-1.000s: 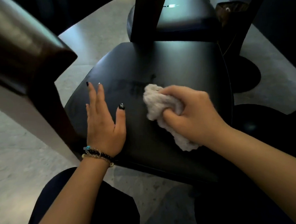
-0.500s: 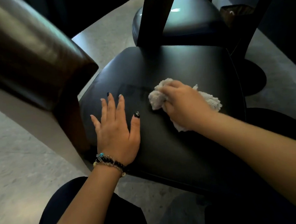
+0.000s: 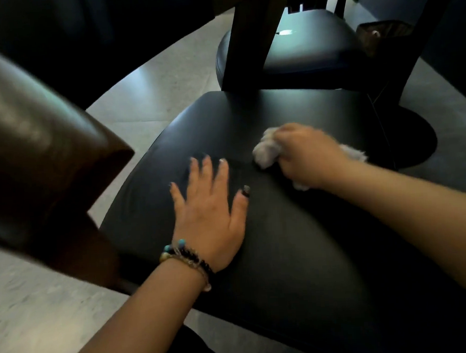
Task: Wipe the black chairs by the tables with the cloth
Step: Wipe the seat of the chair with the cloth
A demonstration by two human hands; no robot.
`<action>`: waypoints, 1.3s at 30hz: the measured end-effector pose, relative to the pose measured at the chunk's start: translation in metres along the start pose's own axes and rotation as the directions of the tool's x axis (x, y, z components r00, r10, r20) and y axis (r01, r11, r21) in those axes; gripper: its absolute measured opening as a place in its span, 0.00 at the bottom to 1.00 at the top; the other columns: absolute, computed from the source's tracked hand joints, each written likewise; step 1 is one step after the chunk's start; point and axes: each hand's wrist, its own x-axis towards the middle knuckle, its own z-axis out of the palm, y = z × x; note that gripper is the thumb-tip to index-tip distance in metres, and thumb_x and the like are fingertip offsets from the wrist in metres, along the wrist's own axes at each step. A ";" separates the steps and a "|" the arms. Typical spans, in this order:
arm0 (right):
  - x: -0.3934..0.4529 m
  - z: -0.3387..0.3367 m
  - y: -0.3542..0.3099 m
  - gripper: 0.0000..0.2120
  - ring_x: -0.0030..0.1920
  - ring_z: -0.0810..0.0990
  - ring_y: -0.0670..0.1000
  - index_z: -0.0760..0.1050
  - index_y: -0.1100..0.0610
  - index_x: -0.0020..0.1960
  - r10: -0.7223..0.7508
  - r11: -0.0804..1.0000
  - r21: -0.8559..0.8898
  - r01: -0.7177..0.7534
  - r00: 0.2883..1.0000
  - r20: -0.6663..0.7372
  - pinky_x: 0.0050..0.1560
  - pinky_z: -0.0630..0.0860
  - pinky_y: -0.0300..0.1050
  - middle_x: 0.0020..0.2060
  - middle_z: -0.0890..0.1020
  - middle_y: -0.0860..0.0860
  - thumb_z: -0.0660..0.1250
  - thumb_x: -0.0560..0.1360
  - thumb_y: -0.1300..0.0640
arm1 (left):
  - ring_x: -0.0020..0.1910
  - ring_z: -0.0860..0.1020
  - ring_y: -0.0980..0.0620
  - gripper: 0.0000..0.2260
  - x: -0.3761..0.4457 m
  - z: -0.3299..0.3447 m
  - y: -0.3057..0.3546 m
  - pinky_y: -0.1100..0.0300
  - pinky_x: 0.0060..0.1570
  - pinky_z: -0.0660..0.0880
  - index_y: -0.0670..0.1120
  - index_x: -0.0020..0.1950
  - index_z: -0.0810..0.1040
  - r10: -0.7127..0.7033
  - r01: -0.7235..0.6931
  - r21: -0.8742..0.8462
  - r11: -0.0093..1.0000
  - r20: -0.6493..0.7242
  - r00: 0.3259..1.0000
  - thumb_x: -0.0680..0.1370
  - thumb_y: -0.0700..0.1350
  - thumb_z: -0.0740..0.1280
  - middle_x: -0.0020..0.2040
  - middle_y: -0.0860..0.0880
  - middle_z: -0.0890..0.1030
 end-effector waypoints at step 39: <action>0.162 0.029 0.008 0.11 0.60 0.76 0.63 0.75 0.56 0.56 -0.049 0.999 -0.005 0.049 0.997 0.057 0.57 0.72 0.53 0.59 0.79 0.60 0.61 0.75 0.58 | 0.62 0.74 0.57 0.16 -0.004 0.009 0.002 0.44 0.66 0.66 0.49 0.54 0.81 0.002 -0.067 -0.258 0.964 -0.243 0.970 0.71 0.49 0.60 0.56 0.56 0.78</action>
